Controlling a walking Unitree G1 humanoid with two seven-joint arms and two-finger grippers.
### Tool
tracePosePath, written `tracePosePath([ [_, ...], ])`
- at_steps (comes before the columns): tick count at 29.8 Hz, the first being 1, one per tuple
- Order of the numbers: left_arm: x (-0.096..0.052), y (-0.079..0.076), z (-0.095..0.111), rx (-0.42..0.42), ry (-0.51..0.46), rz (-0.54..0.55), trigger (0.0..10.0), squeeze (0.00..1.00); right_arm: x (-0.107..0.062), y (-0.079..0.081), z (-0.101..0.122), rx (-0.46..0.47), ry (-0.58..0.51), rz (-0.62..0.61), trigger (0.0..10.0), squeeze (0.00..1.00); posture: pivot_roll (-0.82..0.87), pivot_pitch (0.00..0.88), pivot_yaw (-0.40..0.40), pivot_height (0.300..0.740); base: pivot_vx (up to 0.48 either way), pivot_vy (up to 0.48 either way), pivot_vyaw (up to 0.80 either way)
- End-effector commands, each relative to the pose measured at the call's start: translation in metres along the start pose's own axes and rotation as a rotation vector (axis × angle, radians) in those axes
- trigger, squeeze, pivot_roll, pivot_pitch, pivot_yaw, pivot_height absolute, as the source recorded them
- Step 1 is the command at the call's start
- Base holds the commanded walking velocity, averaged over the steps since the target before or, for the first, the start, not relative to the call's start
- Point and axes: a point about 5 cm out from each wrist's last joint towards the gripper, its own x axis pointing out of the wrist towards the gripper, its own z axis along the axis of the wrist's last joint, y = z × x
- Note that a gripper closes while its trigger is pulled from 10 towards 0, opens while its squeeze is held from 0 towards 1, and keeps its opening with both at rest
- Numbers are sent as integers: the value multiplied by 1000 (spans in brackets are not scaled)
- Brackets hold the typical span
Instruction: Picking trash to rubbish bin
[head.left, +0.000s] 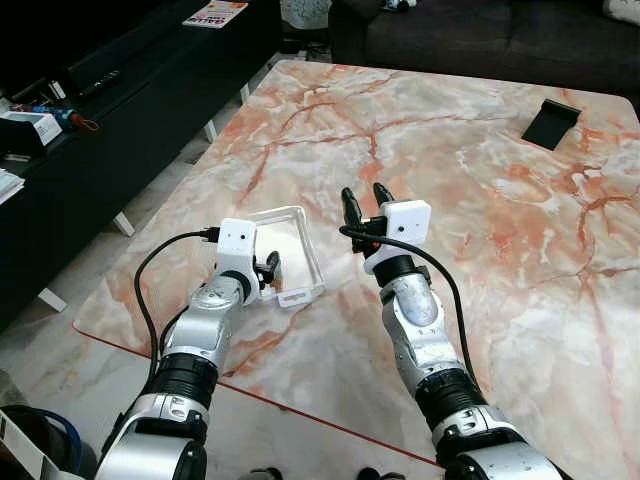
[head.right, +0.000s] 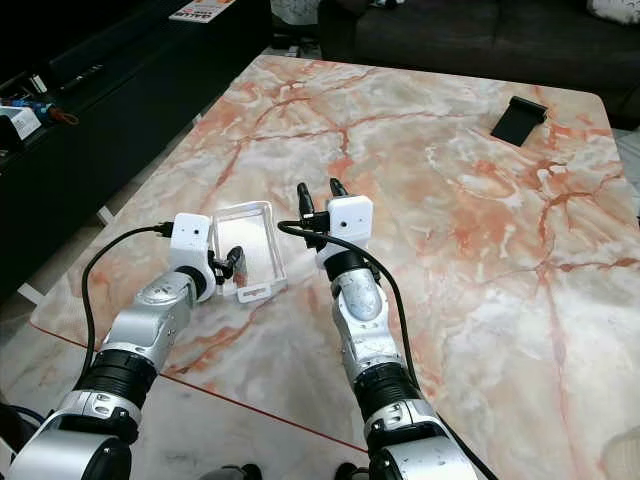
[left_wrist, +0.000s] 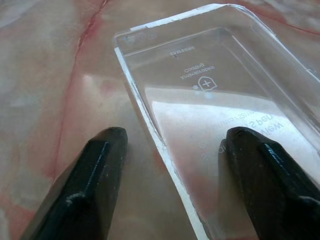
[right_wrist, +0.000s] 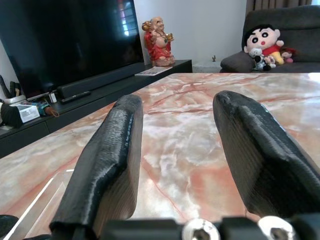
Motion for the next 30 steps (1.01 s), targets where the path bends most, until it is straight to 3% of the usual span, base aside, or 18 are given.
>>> tracePosePath([
  [1,-2,3,-11,-17,58,8,0,0,1,3,2,0,-4,11,10000,0,127,153,46,740,0,0,0],
  [23,-2,1,-11,-50,49,7,0,0,2,3,1,0,4,13,10000,0,121,131,48,740,0,0,0],
  [30,-4,2,-1,-85,-41,30,0,0,3,5,2,2,3,20,10000,0,123,120,49,740,0,0,0],
])
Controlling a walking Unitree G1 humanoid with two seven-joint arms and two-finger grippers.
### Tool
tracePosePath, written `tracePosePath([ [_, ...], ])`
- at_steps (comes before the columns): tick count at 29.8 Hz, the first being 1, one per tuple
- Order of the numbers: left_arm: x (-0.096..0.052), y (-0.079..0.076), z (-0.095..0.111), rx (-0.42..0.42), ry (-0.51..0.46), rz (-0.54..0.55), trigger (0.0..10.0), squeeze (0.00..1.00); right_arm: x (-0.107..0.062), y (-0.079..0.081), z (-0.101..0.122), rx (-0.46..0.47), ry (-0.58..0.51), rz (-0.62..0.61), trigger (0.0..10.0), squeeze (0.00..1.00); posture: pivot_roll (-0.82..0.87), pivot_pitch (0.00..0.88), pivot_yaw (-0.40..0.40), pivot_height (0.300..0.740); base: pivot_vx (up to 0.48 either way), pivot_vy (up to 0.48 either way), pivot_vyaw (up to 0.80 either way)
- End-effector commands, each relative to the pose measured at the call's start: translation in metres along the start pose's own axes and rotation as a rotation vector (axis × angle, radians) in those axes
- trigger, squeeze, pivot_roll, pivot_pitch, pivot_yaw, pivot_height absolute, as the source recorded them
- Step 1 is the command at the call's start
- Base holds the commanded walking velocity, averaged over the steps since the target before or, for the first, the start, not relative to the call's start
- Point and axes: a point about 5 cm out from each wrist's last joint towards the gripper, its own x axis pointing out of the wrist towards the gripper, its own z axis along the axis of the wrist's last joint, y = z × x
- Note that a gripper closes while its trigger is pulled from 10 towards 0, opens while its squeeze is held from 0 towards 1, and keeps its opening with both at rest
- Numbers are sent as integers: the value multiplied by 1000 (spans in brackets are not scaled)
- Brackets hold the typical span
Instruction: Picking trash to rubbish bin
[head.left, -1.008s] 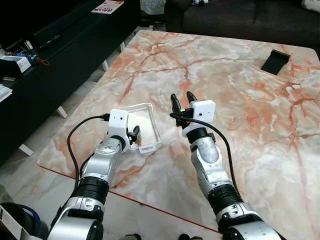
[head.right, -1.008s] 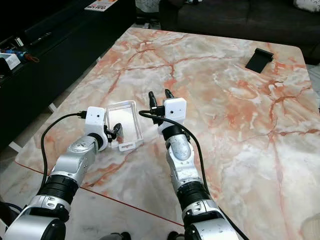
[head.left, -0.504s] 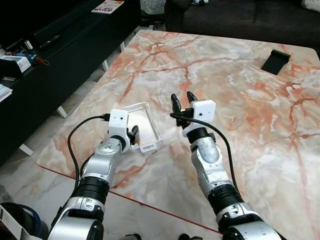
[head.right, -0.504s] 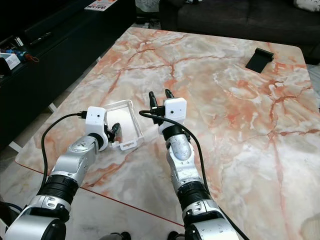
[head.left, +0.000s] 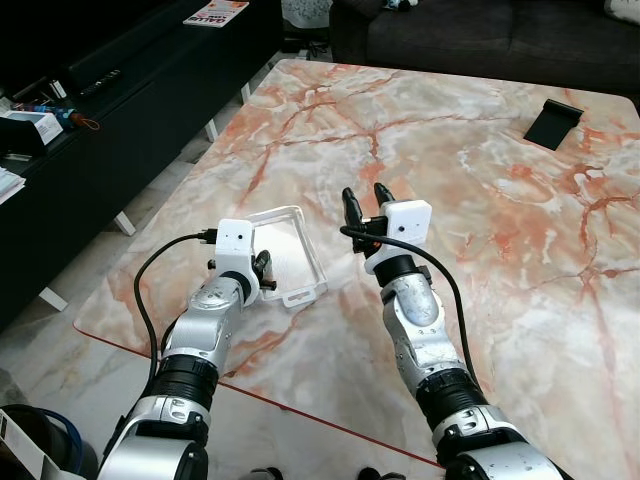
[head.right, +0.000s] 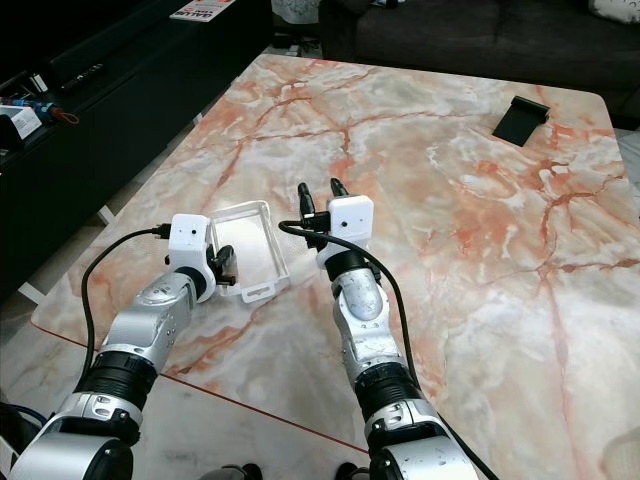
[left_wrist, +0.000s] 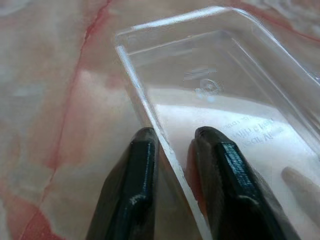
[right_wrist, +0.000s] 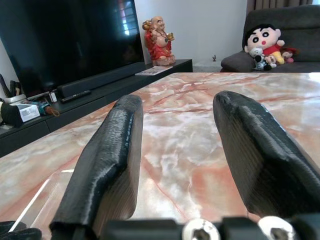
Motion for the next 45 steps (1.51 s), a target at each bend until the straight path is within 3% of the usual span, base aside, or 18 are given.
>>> tracePosePath([
  [1,-3,4,3,-24,-44,26,0,0,3,6,1,5,2,20,10000,0,123,107,51,740,0,0,0],
  [7,-5,11,19,6,-155,80,0,0,4,6,2,6,-3,15,10000,0,120,90,53,740,0,0,0],
  [10,-8,13,36,10,-277,95,0,0,5,3,4,4,-13,-6,10000,0,119,76,53,740,0,0,0],
  [11,-8,12,40,12,-308,95,2039,0,5,2,5,3,-14,-11,10000,0,119,68,53,740,0,0,0],
  [12,-9,12,43,10,-337,89,8000,0,6,1,5,-1,-13,-18,10000,0,119,64,53,740,0,0,0],
  [13,-11,11,47,16,-368,83,10000,0,6,0,5,-4,-13,-32,10000,0,119,61,53,740,0,0,0],
  [18,-15,8,53,31,-451,78,10000,0,6,-3,5,4,-14,-52,10000,0,119,50,52,740,0,0,0],
  [25,-12,5,44,57,-409,50,10000,0,6,-4,4,0,-8,-58,10000,0,120,53,53,740,0,0,0],
  [28,-10,6,40,108,-369,39,10000,0,6,-5,3,-9,4,-57,10000,0,123,74,54,740,0,0,0],
  [29,-9,7,38,105,-356,27,10000,278,6,-5,2,-8,3,-59,10000,0,123,76,54,740,0,0,0],
  [30,-10,6,37,123,-351,-15,10000,1000,5,-6,2,-8,4,-62,10000,0,124,82,53,740,0,0,0],
  [34,-11,0,33,148,-323,-124,10000,1000,4,-8,1,-8,9,-70,10000,0,127,96,54,740,0,0,0],
  [40,-12,-1,32,164,-314,-147,10000,1000,4,-9,0,-9,13,-73,10000,0,131,106,53,740,0,0,0],
  [45,-9,2,25,181,-246,-146,10000,1000,6,-6,0,-7,18,-64,10000,0,134,114,49,740,0,0,0],
])
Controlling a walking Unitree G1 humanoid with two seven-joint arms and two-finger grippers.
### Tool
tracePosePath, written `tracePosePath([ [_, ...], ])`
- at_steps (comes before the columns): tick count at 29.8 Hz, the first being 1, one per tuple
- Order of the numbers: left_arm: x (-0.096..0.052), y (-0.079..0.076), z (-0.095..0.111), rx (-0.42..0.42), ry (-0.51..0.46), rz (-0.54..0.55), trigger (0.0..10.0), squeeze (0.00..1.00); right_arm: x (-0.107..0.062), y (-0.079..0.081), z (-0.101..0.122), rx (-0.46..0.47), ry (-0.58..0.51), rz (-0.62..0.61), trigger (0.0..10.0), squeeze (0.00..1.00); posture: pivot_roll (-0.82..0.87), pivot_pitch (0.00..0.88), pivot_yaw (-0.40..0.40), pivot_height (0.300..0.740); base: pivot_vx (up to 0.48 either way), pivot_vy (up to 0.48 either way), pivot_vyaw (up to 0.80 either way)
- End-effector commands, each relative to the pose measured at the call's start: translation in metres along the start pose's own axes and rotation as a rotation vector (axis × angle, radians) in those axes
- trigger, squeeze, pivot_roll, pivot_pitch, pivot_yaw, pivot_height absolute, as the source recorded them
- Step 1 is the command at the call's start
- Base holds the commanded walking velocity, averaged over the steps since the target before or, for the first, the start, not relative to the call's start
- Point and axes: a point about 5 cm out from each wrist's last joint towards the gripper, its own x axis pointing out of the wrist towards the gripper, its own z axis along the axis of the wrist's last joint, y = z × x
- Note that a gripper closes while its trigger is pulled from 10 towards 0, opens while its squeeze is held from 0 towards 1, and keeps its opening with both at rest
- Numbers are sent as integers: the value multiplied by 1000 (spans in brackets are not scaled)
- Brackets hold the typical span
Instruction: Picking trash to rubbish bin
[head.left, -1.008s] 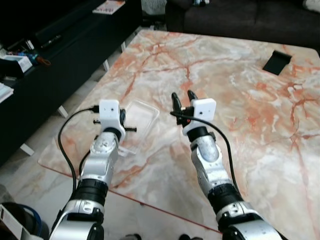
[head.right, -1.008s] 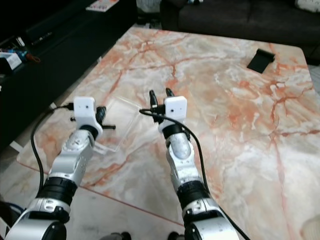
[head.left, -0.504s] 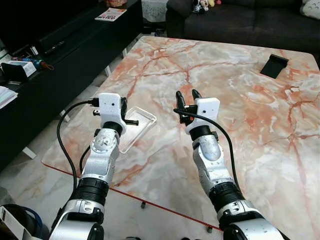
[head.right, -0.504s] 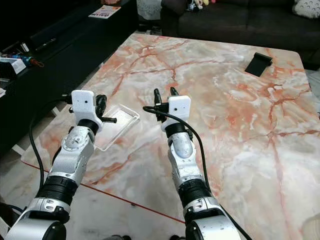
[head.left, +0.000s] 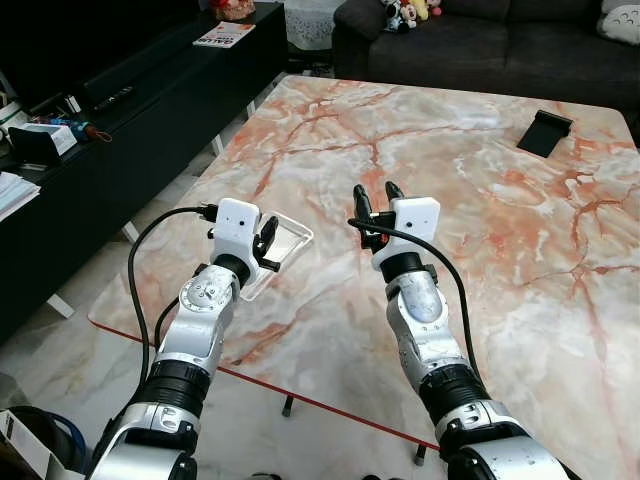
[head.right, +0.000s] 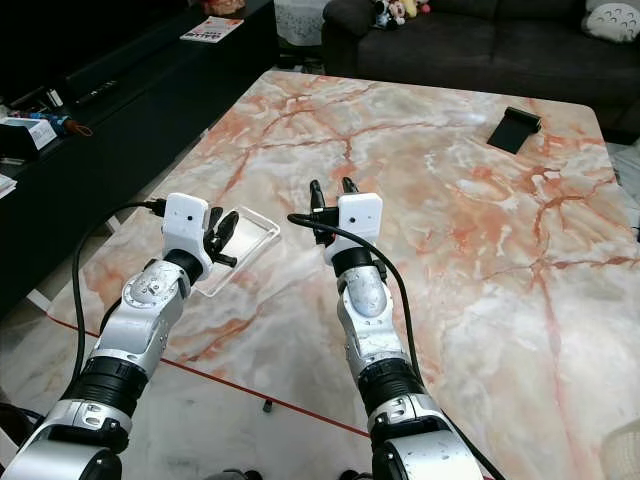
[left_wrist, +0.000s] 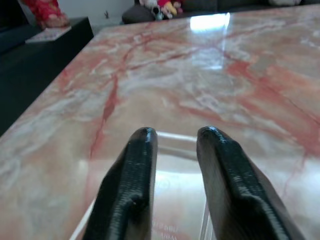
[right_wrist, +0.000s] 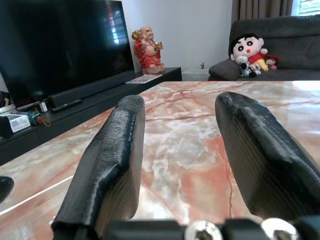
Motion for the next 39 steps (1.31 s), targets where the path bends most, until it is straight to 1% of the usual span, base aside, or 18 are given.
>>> tracePosePath([
  [1,-1,3,-7,9,52,-12,10000,1000,4,5,3,1,0,16,10000,0,134,117,48,740,0,0,0],
  [4,-2,0,-8,-8,49,-26,10000,1000,4,5,2,1,4,20,10000,0,134,118,47,740,0,0,0],
  [11,-2,-2,-8,-16,53,-41,10000,1000,3,5,1,1,6,23,10000,0,134,118,47,740,0,0,0],
  [15,-1,-8,-11,-75,89,-107,10000,1000,3,5,0,-7,17,28,10000,0,130,124,49,740,0,0,0],
  [18,-1,-10,-13,-59,111,-132,10000,1000,3,6,-1,-5,19,31,10000,0,130,124,47,740,0,0,0],
  [20,-1,-10,-14,-63,116,-132,10000,1000,3,6,-1,-5,19,34,10000,0,129,124,47,740,0,0,0],
  [22,-1,-10,-15,-46,135,-129,10000,1000,3,7,-1,-5,21,37,10000,0,130,126,46,740,0,0,0],
  [23,-2,-9,-18,-47,156,-122,10000,0,3,7,-1,-5,22,39,10000,0,130,126,46,740,0,0,0],
  [28,-2,-9,-21,-35,193,-117,10000,0,3,7,-1,-5,24,42,10000,0,130,126,45,740,0,0,0],
  [30,-2,-9,-23,-58,213,-119,10000,0,3,7,-1,-5,26,44,10000,0,130,126,45,740,0,0,0],
  [33,-3,-9,-27,-52,241,-117,10000,0,3,7,-1,-6,27,47,10000,0,128,125,44,740,0,0,0],
  [34,-3,-8,-29,-63,257,-107,10000,0,3,8,-2,-5,27,48,10000,0,128,125,45,740,0,0,0],
  [39,-4,-7,-32,-69,284,-101,10000,0,3,8,-2,-5,28,49,10000,0,129,126,44,740,0,0,0],
])
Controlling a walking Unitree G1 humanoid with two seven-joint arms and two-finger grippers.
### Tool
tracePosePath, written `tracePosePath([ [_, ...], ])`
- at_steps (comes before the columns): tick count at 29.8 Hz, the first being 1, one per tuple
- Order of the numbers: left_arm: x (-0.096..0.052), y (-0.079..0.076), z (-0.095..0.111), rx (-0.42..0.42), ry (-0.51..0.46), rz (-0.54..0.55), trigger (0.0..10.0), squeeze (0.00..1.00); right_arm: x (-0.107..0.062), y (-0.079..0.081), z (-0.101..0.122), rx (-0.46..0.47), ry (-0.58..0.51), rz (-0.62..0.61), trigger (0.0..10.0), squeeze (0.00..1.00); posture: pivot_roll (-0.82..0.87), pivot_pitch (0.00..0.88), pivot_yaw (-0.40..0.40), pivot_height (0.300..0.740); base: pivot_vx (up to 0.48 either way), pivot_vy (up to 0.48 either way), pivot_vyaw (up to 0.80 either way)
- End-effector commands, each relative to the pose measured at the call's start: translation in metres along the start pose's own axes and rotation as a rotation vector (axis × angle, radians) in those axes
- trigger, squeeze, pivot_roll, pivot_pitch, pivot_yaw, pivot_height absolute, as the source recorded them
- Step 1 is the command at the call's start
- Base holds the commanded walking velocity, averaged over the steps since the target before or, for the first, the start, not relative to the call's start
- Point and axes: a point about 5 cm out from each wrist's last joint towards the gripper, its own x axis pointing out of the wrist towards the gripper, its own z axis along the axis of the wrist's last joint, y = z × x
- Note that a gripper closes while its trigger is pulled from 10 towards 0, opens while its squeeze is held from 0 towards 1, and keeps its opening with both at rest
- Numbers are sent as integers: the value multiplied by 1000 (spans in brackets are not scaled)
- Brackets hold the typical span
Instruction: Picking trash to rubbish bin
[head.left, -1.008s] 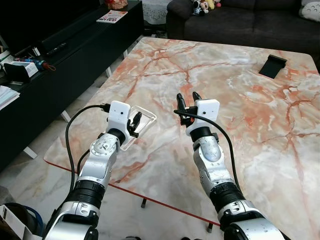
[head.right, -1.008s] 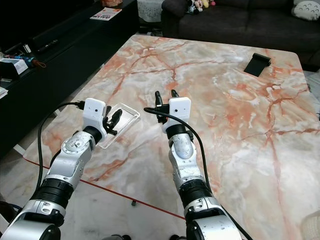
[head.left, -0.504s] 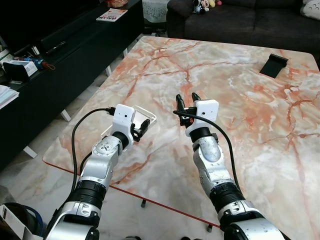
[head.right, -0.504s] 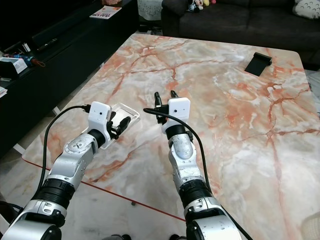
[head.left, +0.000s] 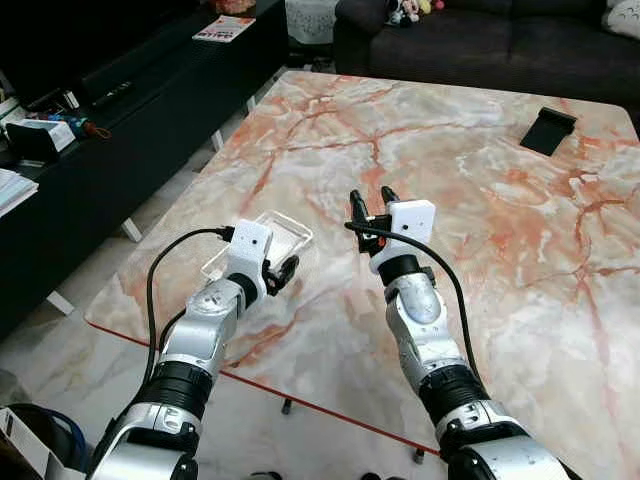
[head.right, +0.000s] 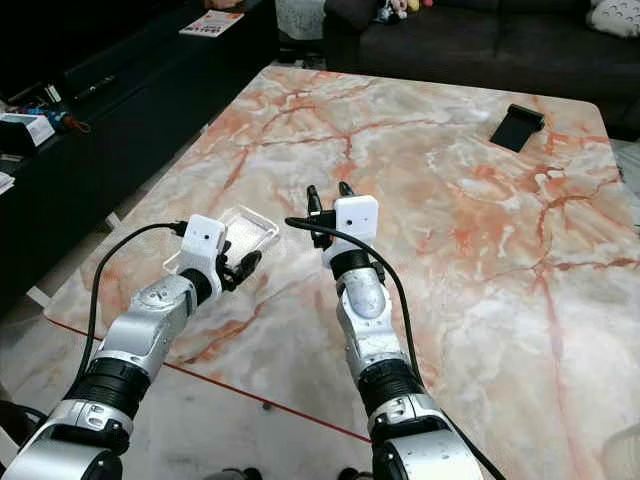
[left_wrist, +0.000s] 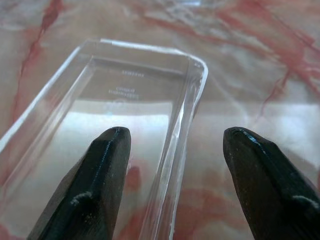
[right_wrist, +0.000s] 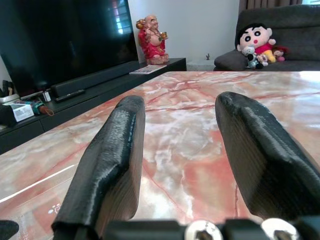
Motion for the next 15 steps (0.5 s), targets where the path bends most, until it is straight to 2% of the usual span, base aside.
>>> tracePosePath([
  [1,-1,5,-4,7,39,23,10000,0,3,5,2,-3,4,26,10000,0,129,126,44,740,0,0,0],
  [10,-1,4,-9,0,78,16,10000,0,3,5,2,-3,6,28,10000,0,128,126,44,740,0,0,0],
  [11,-1,1,-12,1,101,-9,6353,0,3,6,2,-2,5,29,10000,0,129,127,45,740,0,0,0],
  [12,-2,0,-14,-1,114,-22,3843,0,3,6,2,-1,5,29,10000,0,128,127,45,740,0,0,0],
  [13,-2,0,-14,-1,114,-22,3843,0,3,6,2,-1,5,29,10000,0,128,127,45,740,0,0,0],
  [14,-2,-1,-15,-4,121,-23,0,0,3,6,2,-1,5,30,10000,0,129,127,45,740,0,0,0],
  [15,-2,-1,-17,-5,129,-24,0,0,3,6,2,-1,5,30,10000,0,130,127,44,740,0,0,0],
])
